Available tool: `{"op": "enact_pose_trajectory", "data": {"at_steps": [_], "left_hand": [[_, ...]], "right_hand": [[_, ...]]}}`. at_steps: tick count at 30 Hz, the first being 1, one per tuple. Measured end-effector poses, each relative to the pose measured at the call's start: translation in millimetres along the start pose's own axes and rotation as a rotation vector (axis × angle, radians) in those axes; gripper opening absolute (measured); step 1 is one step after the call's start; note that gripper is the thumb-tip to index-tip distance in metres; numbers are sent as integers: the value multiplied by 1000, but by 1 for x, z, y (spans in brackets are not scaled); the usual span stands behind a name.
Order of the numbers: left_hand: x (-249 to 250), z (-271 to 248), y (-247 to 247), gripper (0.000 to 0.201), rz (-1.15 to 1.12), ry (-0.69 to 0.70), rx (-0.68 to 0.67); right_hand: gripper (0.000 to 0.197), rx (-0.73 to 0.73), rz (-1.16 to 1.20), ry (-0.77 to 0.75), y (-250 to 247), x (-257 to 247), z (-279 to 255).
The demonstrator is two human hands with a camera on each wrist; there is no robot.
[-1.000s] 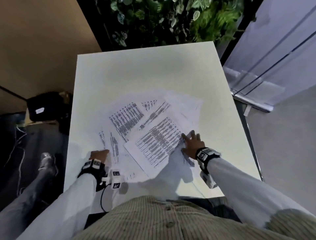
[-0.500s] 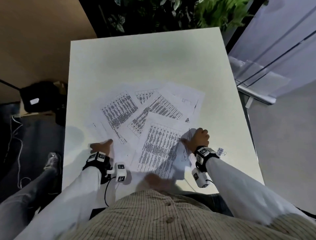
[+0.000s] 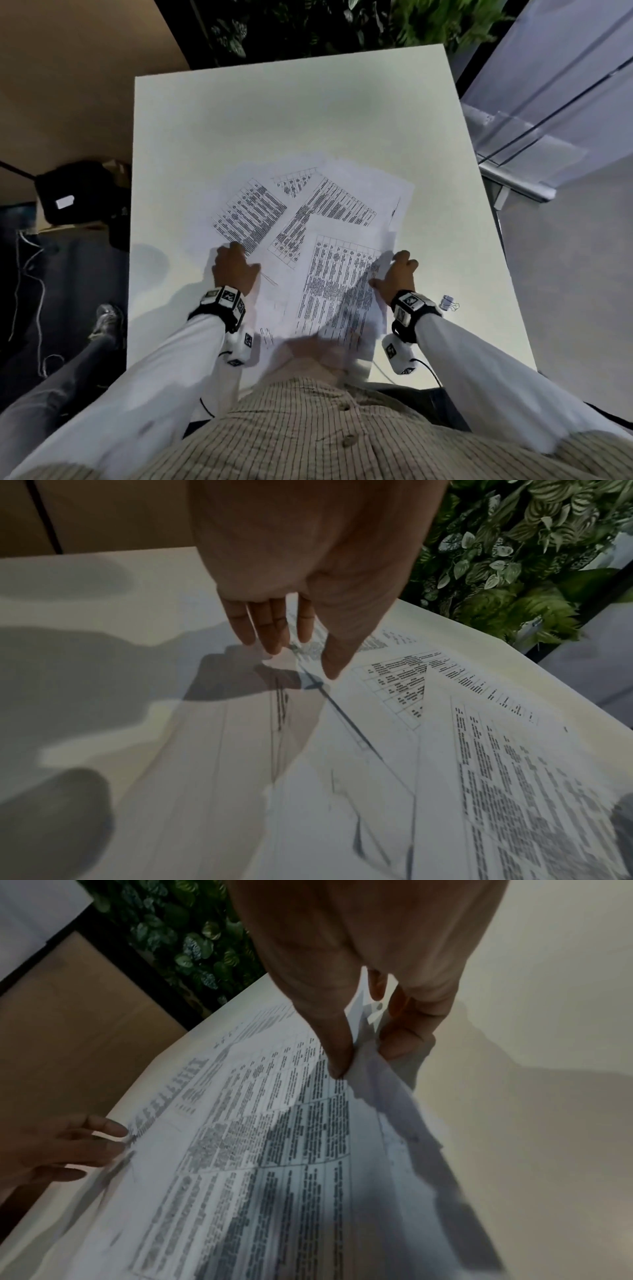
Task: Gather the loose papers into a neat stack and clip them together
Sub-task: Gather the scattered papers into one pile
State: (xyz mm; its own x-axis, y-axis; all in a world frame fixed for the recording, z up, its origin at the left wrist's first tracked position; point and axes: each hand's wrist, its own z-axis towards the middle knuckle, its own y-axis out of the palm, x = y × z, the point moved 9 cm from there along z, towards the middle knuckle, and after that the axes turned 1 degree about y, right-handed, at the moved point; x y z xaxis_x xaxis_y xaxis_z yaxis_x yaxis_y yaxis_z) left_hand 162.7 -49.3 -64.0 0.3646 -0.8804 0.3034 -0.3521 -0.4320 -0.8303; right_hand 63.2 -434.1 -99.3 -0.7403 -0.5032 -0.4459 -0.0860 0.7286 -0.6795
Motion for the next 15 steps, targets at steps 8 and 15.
{"op": "enact_pose_trajectory", "data": {"at_steps": [8, 15], "left_hand": [[23, 21, 35, 46, 52, 39, -143], [6, -33, 80, 44, -237, 68, -481]], "right_hand": [[24, -205, -5, 39, 6, 15, 7], [20, -20, 78, 104, -9, 27, 19]]}}
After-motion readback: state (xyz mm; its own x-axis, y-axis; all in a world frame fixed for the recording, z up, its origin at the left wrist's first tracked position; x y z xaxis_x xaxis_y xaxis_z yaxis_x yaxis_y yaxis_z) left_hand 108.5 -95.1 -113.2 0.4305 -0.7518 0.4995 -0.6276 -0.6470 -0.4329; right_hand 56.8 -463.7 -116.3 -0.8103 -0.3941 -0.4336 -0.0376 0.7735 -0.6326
